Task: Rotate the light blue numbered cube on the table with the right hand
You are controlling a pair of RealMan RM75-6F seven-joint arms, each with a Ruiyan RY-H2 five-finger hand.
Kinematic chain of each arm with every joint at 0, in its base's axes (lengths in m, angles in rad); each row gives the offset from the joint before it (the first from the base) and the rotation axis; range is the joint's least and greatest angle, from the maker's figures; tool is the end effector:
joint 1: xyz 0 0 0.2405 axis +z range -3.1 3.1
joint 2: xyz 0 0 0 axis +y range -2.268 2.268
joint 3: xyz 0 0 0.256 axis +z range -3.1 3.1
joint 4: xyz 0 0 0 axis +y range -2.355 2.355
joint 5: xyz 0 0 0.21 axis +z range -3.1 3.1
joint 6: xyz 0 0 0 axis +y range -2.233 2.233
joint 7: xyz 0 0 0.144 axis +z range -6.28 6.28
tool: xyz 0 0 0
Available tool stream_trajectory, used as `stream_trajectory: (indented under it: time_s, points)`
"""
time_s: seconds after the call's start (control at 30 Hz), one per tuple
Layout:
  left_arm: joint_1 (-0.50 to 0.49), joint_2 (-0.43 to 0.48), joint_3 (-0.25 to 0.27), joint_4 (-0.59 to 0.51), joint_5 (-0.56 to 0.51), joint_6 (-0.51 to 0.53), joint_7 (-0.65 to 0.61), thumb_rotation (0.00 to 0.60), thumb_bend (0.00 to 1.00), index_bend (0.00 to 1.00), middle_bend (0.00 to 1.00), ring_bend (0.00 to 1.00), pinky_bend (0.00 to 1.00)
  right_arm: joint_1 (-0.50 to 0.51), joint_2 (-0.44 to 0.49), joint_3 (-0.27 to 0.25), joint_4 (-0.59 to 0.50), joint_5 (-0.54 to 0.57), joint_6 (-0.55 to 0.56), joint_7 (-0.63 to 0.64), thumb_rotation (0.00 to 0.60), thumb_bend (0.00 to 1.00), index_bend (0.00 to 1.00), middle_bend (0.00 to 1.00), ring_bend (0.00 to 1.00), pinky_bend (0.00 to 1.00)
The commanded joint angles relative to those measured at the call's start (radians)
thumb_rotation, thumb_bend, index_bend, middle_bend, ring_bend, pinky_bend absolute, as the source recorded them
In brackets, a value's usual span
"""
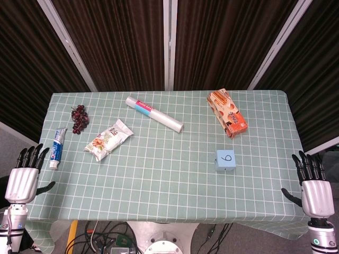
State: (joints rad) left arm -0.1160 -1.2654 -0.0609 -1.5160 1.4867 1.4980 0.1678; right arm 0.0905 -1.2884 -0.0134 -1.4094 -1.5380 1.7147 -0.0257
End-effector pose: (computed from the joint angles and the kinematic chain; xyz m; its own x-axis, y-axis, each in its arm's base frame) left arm -0.3101 0.1934 0.1241 0.4974 -0.0317 0.8669 0.8670 -0.0165 -0.4980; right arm -0.3179 -0.1694 0.1410 0.4392 0.1698 0.8822 -0.8906 -0.0467 0.4524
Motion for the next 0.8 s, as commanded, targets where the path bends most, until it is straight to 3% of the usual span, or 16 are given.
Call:
stream_trajectory:
  time_s: [0.03,0.67,0.73,0.8]
  points:
    - [0.000,0.003,0.002,-0.007,0.002,0.000,-0.004,0.600,0.01,0.08,0.00,0.00,0.01,-0.001,0.003,0.004,-0.006,-0.008,-0.010,0.000,0.600,0.00,0.00,0.00,0.00,0.00]
    - [0.004,0.015,0.025,-0.029,0.047,0.010,-0.062,0.600,0.01,0.08,0.00,0.00,0.02,-0.009,0.072,0.026,-0.072,0.005,-0.106,-0.022,0.600,0.04,0.00,0.00,0.00,0.00]
    - [0.003,0.010,0.026,-0.024,0.049,0.009,-0.066,0.600,0.01,0.08,0.00,0.00,0.02,-0.009,0.077,0.029,-0.076,0.010,-0.117,-0.024,0.600,0.11,0.00,0.00,0.00,0.00]
    - [0.001,0.010,0.029,-0.021,0.051,0.004,-0.067,0.600,0.01,0.08,0.00,0.00,0.02,-0.007,0.079,0.031,-0.079,0.018,-0.134,-0.035,0.600,0.34,0.00,0.00,0.00,0.00]
